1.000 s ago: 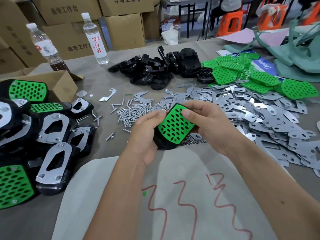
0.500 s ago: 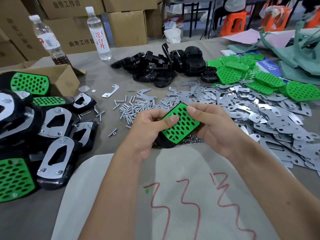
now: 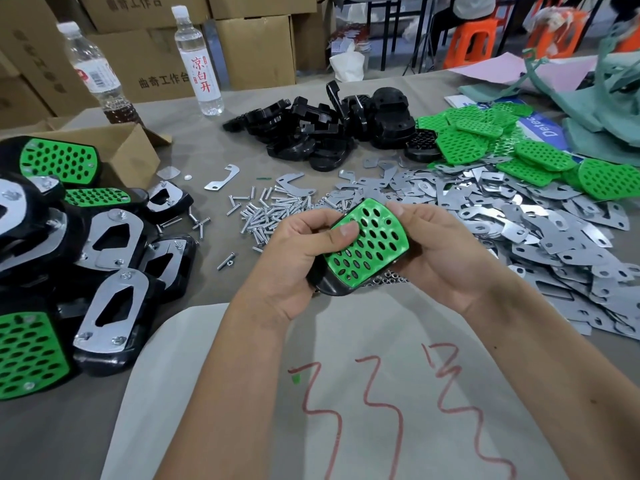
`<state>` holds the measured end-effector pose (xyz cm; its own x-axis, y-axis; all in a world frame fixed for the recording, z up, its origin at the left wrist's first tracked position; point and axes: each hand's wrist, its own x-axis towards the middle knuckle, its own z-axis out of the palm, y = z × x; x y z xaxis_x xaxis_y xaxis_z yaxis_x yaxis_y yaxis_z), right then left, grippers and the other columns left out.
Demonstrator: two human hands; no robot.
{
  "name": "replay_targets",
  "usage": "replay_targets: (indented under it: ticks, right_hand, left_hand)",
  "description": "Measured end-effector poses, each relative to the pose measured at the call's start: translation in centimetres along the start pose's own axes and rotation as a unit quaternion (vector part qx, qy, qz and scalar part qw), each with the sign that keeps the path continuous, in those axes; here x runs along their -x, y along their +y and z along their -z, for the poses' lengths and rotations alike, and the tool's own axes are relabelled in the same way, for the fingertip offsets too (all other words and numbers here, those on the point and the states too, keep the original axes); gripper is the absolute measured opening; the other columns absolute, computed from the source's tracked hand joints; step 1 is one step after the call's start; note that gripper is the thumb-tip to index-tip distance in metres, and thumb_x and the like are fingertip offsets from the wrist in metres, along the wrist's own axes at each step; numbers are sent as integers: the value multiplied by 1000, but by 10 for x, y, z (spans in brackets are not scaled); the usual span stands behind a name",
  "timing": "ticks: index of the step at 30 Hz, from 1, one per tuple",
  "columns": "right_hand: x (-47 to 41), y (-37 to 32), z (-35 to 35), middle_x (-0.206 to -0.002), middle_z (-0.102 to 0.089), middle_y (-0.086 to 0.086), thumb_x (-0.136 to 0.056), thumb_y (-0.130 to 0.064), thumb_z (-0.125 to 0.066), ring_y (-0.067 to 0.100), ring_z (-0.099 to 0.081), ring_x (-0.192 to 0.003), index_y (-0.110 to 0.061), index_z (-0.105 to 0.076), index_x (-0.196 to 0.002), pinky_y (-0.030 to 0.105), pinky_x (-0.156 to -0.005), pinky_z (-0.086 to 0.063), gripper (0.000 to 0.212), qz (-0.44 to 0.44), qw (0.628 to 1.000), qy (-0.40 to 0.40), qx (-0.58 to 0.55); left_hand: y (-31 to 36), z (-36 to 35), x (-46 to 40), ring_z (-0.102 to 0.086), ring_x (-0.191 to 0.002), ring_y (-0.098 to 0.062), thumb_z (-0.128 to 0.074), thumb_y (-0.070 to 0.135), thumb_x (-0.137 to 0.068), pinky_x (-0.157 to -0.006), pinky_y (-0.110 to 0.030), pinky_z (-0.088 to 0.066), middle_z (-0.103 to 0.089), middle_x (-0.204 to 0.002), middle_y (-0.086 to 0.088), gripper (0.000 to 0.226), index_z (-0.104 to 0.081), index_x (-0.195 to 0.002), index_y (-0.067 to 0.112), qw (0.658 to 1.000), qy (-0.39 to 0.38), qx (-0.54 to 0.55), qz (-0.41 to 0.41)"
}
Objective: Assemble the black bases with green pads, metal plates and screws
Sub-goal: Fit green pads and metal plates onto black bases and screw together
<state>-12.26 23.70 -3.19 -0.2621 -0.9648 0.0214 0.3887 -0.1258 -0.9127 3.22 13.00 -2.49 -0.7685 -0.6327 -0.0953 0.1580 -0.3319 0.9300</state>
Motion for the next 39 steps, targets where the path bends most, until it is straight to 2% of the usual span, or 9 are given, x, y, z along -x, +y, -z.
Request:
replay_targets:
  ticks: [9,15,19,22,25,27,31,34,39]
  right_hand:
    - [-2,3,0,-107,-74,28,-87,-33,-69,32,-72,-92,1,-76,-108,41,-85,-61,41,40,988,56,137]
    - [-4,4,1,-106,-73,29,-92,-32,-67,34,-72,-92,-5,-79,-105,43,-83,-61,33,55,986,47,153]
    - [-5,3,2,-105,-73,30,-90,-32,-66,37,-73,-92,-6,-81,-101,54,-86,-61,32,55,985,73,149]
    - [-5,2,3,-106,-73,32,-95,-25,-65,37,-73,-92,-2,-79,-105,53,-84,-62,29,56,985,85,142]
    - [-4,2,3,-92,-78,18,-98,-15,-67,27,-75,-81,-8,-81,-102,37,-69,-62,16,74,979,96,162]
    - [-4,3,2,-90,-80,14,-97,-16,-70,31,-76,-82,-14,-83,-99,42,-73,-63,13,79,973,107,187]
    - [-2,0,2,-91,-79,17,-97,-18,-68,24,-76,-78,-8,-83,-101,29,-66,-60,19,78,984,71,145]
    - [-1,-5,4,-98,-78,19,-95,-25,-66,27,-75,-86,-8,-82,-105,31,-71,-60,25,87,988,23,127]
    - [-2,-1,3,-95,-78,16,-92,-32,-67,27,-75,-83,-10,-82,-101,37,-69,-62,28,98,985,53,131]
  left_hand:
    - [-11,-9,-6,-68,-64,-19,-79,5,-85,-56,-27,-54,-75,-74,-7,4,-77,-86,8,986,101,-121,-53]
    - [-10,-9,-5,-69,-71,-30,-81,11,-85,-70,-61,-60,-75,-79,-14,6,-78,-80,13,986,109,-117,-50]
    - [-12,-14,-5,-63,-64,-8,-76,33,-80,-57,-26,-55,-71,-70,6,13,-75,-82,20,936,121,-284,-170]
    - [-14,-16,-7,-61,-64,-5,-74,37,-82,-59,-22,-50,-68,-69,9,13,-73,-83,24,892,125,-371,-227]
    - [-15,-16,-7,-66,-70,-19,-76,37,-78,-64,-39,-58,-70,-72,2,14,-74,-80,24,912,130,-336,-199]
    - [-16,-16,-7,-66,-70,-28,-77,37,-76,-66,-48,-58,-71,-73,-6,20,-76,-80,18,928,128,-306,-173]
    - [-15,-17,-2,-67,-68,-21,-78,35,-78,-67,-55,-61,-73,-74,-4,21,-74,-80,14,957,129,-220,-135]
    - [-12,-20,1,-69,-74,-29,-78,31,-82,-69,-69,-59,-72,-78,-7,17,-73,-77,15,975,113,-143,-124]
    - [-9,-23,3,-69,-81,-34,-78,33,-87,-79,-68,-58,-73,-90,-16,29,-76,-95,4,989,102,-90,-65]
